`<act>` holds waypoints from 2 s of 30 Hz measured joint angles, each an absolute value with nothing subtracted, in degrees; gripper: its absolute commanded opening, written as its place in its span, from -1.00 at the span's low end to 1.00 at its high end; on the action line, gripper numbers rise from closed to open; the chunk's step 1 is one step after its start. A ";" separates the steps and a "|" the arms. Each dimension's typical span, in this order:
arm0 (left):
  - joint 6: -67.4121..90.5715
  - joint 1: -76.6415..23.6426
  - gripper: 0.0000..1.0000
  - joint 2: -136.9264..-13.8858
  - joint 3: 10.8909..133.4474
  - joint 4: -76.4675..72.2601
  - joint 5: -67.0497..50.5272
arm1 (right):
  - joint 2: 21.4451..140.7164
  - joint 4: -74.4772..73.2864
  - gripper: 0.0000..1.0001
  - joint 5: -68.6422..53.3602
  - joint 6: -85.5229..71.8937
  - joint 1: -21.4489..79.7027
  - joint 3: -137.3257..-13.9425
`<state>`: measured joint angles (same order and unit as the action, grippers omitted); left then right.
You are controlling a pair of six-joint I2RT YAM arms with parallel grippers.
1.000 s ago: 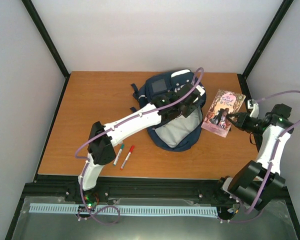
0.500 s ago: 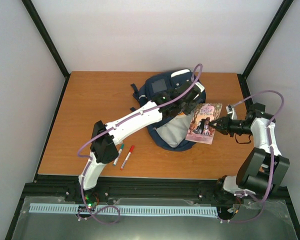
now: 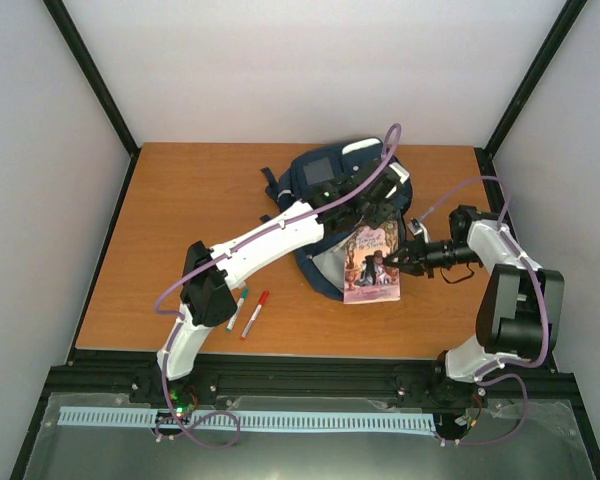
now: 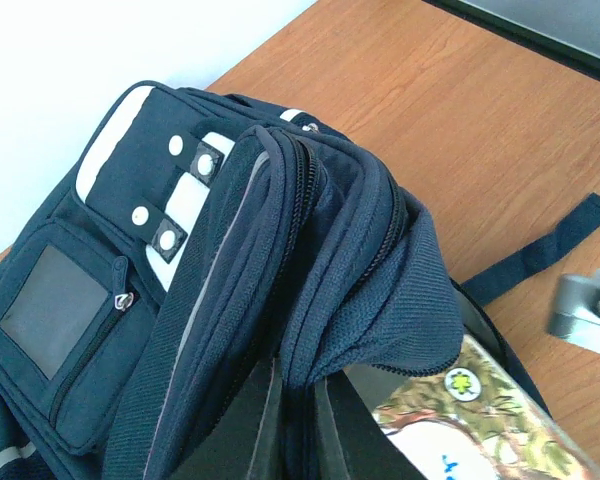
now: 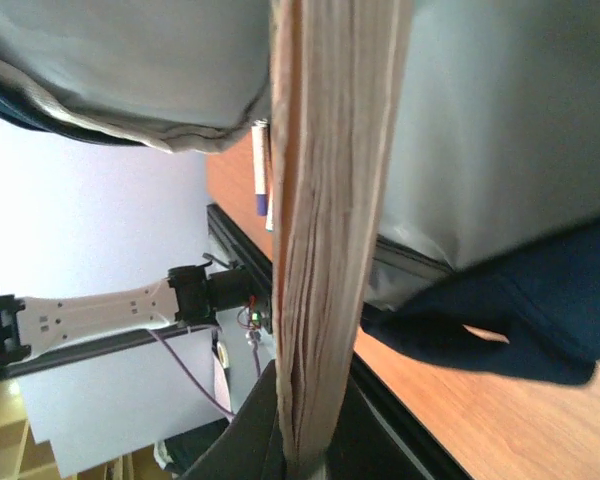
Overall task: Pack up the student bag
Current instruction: Place the book in the student bag.
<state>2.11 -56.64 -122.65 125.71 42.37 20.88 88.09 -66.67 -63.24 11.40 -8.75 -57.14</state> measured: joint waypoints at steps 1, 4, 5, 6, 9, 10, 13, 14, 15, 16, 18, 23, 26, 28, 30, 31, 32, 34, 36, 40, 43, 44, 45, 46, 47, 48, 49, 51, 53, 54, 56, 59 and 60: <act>2.17 -56.60 -0.98 -122.65 125.84 42.44 20.78 | 89.03 -66.78 -0.94 -64.18 12.05 -8.08 -57.98; 2.37 -56.49 -0.98 -122.65 126.08 42.48 20.38 | 92.12 -66.87 -0.94 -67.29 14.15 -6.87 -60.75; 2.42 -56.45 -0.99 -122.65 126.08 42.50 20.18 | 93.19 -66.92 -0.94 -68.16 14.66 -6.63 -61.45; 2.42 -56.40 -0.98 -122.65 126.08 42.50 20.03 | 94.74 -66.96 -0.94 -69.08 15.25 -6.46 -62.41; 2.44 -56.36 -0.99 -122.65 126.10 42.50 19.79 | 100.03 -67.16 -0.94 -70.70 16.71 -5.87 -65.41; 2.44 -56.36 -0.98 -122.65 126.10 42.50 19.73 | 102.08 -67.40 -0.94 -71.00 17.08 -5.56 -66.65; 2.44 -56.36 -0.98 -122.65 126.10 42.50 19.70 | 108.03 -67.72 -0.93 -71.81 18.02 -4.47 -70.37; 2.44 -56.36 -0.98 -122.65 126.10 42.48 19.70 | 109.32 -67.37 -0.86 -71.77 17.78 -4.21 -71.11; 2.42 -56.34 -0.98 -122.65 126.10 42.48 19.70 | 110.21 -66.52 -0.76 -71.55 17.02 -4.03 -71.53; 2.42 -56.34 -0.99 -122.65 126.13 42.50 19.70 | 110.72 -65.21 -0.66 -71.16 15.75 -3.90 -71.64; 2.42 -56.34 -0.98 -122.65 126.13 42.50 19.70 | 110.83 -62.50 -0.44 -69.80 12.75 -3.79 -71.59; 2.39 -56.34 -0.98 -122.65 126.13 42.52 20.01 | 110.85 -55.68 -0.18 -65.56 6.55 -3.77 -71.59; 2.39 -56.34 -0.99 -122.65 126.13 42.57 20.29 | 110.72 -53.54 0.00 -62.74 5.28 -3.75 -71.57; 2.39 -56.34 -0.98 -122.65 126.13 42.76 20.38 | 109.75 -52.29 0.11 -60.05 5.15 -3.75 -71.07; 2.42 -56.34 -0.98 -122.58 126.13 43.09 20.38 | 106.94 -50.94 0.19 -56.58 5.56 -3.75 -69.41; 2.42 -56.34 -0.99 -122.52 126.08 43.20 20.38 | 105.03 -50.37 0.21 -54.96 5.82 -3.77 -68.49; 2.42 -56.34 -0.99 -122.41 125.97 43.24 20.38 | 102.04 -50.11 0.21 -53.06 6.35 -3.77 -67.40; 2.44 -56.34 -0.98 -121.84 125.29 43.29 20.38 | 96.88 -49.08 0.22 -49.74 7.51 -3.75 -65.78; 2.57 -56.34 -0.98 -121.19 124.66 43.46 20.40 | 90.94 -47.94 0.20 -46.70 9.21 -3.75 -64.31; 3.18 -56.34 -0.99 -119.85 122.80 43.38 20.49 | 79.83 -44.53 0.11 -41.41 14.20 -3.75 -59.46; 3.70 -56.34 -0.98 -118.91 121.47 43.31 20.45 | 72.34 -42.98 0.03 -37.76 19.46 -3.75 -53.80; 3.95 -56.34 -0.98 -118.63 121.08 43.35 20.34 | 70.11 -42.39 0.00 -36.56 21.23 -3.75 -51.81; 4.14 -56.34 -0.99 -118.37 120.81 43.35 20.23 | 67.61 -42.02 -0.02 -35.40 23.44 -3.75 -49.56; 4.34 -56.31 -0.98 -118.13 120.62 43.42 20.10 | 65.36 -41.85 -0.04 -34.48 25.50 -3.75 -47.70; 4.54 -56.31 -0.98 -117.93 120.44 43.46 19.97 | 63.35 -41.65 -0.07 -33.76 27.44 -3.75 -46.22; 4.71 -56.31 -0.98 -117.84 120.42 43.51 19.88 | 60.93 -41.54 -0.09 -32.95 29.67 -3.64 -44.53; 4.80 -56.29 -0.98 -117.80 120.36 43.51 19.81 | 58.52 -41.54 -0.09 -32.21 31.70 -3.53 -43.20; 4.99 -56.29 -0.99 -117.78 120.14 43.57 19.66 | 53.89 -41.19 -0.07 -30.89 35.03 -3.14 -41.23; 5.23 -56.29 -0.98 -117.67 119.61 43.53 19.42 | 49.34 -40.71 -0.06 -30.02 38.11 -2.52 -39.94; 5.37 -56.29 -0.98 -117.56 119.20 43.53 19.25 | 47.37 -40.45 -0.05 -29.74 39.77 -2.02 -39.55; 5.48 -56.29 -0.99 -117.19 118.43 43.33 18.96 | 44.66 -39.97 -0.05 -29.04 42.48 -0.23 -39.20; 5.82 -56.29 -0.98 -116.20 117.08 43.11 18.63 | 43.29 -38.98 -0.03 -26.26 45.76 5.72 -39.00; 5.89 -56.29 -0.98 -115.98 116.84 43.09 18.55 | 43.38 -38.59 -0.03 -25.26 46.37 7.75 -38.98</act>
<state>5.89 -56.29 -115.98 116.84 43.09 18.55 43.38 -38.59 -25.26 46.37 7.75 -38.98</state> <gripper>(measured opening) 0.069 0.481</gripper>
